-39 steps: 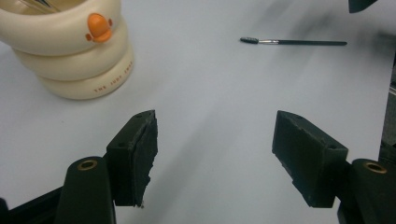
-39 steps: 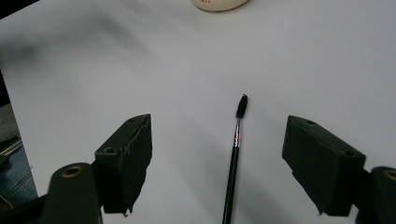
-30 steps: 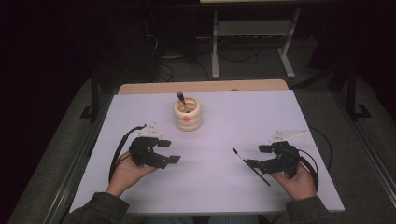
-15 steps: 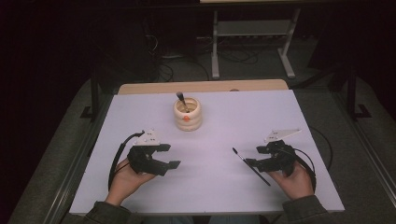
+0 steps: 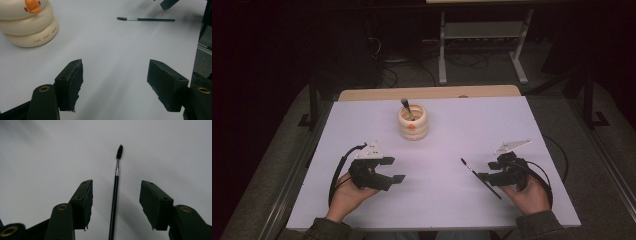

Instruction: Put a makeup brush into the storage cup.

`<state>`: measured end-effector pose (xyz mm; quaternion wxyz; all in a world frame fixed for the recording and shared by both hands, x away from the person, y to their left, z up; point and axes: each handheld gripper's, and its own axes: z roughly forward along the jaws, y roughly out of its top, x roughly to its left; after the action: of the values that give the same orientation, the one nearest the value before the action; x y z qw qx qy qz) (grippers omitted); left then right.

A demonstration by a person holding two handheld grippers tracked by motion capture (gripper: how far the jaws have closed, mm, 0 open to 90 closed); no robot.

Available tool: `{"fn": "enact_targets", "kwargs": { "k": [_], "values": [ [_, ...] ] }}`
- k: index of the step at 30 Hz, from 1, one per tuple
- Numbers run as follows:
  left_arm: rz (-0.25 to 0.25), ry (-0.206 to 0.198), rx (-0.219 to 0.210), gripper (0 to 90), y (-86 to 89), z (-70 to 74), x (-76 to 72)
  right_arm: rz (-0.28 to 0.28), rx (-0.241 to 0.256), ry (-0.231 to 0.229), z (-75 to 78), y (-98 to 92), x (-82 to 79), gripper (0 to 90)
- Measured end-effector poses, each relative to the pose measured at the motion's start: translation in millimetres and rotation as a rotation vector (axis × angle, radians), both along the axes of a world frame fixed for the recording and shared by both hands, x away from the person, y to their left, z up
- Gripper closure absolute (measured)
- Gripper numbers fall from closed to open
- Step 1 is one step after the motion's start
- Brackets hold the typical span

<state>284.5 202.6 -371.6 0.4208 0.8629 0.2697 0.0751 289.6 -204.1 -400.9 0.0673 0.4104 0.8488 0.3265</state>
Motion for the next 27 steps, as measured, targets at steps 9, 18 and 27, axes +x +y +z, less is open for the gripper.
{"fn": "enact_targets", "kwargs": {
  "k": [9,18,27],
  "values": [
    [0.006,-0.004,-0.016,28.6,1.9,0.7,-0.5,-0.008,-0.058,0.062,-9.6,1.1,-0.3,53.2],
    [0.006,0.006,-0.017,28.7,1.2,-1.6,0.0,0.002,-0.094,0.112,-17.2,6.5,0.9,61.0],
    [0.008,0.013,-0.037,29.1,1.6,-2.2,-0.1,0.024,-0.171,0.148,-24.9,14.8,2.5,73.2]
  ]
}}
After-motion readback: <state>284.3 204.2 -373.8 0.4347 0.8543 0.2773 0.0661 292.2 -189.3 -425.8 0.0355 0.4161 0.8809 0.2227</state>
